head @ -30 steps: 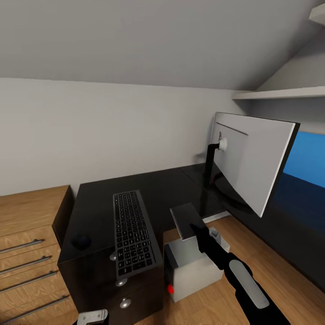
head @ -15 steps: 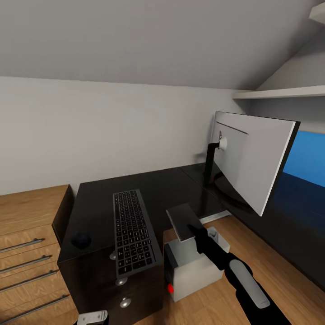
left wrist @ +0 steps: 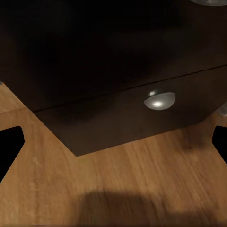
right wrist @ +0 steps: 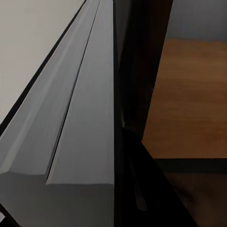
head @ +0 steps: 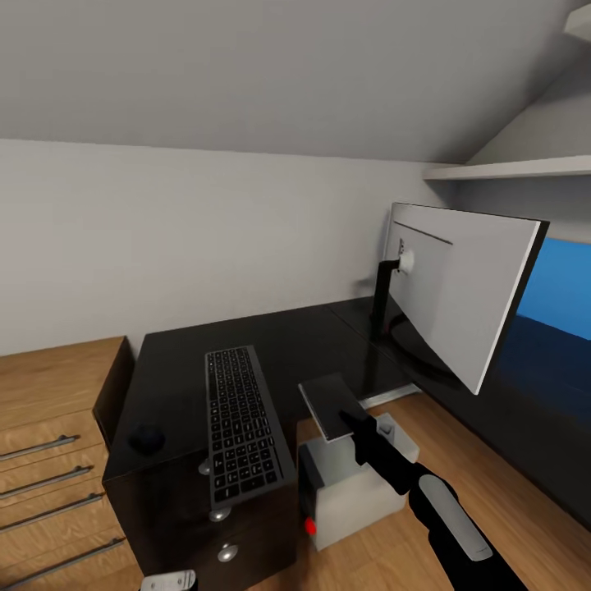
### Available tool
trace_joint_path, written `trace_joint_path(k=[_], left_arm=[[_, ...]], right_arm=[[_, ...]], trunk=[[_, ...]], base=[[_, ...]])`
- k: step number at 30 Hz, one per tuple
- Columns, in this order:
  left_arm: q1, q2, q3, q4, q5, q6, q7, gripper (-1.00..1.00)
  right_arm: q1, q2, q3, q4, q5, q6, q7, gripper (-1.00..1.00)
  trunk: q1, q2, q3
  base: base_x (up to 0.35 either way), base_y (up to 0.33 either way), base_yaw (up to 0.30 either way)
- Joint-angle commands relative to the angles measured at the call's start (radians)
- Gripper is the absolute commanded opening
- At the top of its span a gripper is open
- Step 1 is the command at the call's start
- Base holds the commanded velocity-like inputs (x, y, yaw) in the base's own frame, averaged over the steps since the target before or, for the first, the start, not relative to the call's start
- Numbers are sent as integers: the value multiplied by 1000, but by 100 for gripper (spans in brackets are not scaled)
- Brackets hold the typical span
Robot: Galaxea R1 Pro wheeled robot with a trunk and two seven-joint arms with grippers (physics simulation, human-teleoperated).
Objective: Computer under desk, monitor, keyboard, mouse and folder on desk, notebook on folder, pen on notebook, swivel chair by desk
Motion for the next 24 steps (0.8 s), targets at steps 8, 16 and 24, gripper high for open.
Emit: trace_joint_path(k=[8,16,24], left_arm=[[0,0,-1,2,6,5,6,100],[0,0,-1,4,6,7,6,100],[0,0,-1,4,6,8,6,100]], right_arm=[[0,-1,0,2,4,0,2,-100],[0,-1,-1,2,4,0,1,-100],[0,-1,-2,2,5,0,1,-100]], trunk=[[0,0,-1],[0,0,-1],[0,0,-1]], base=[[114,0,0],[98,0,0],[8,0,0]])
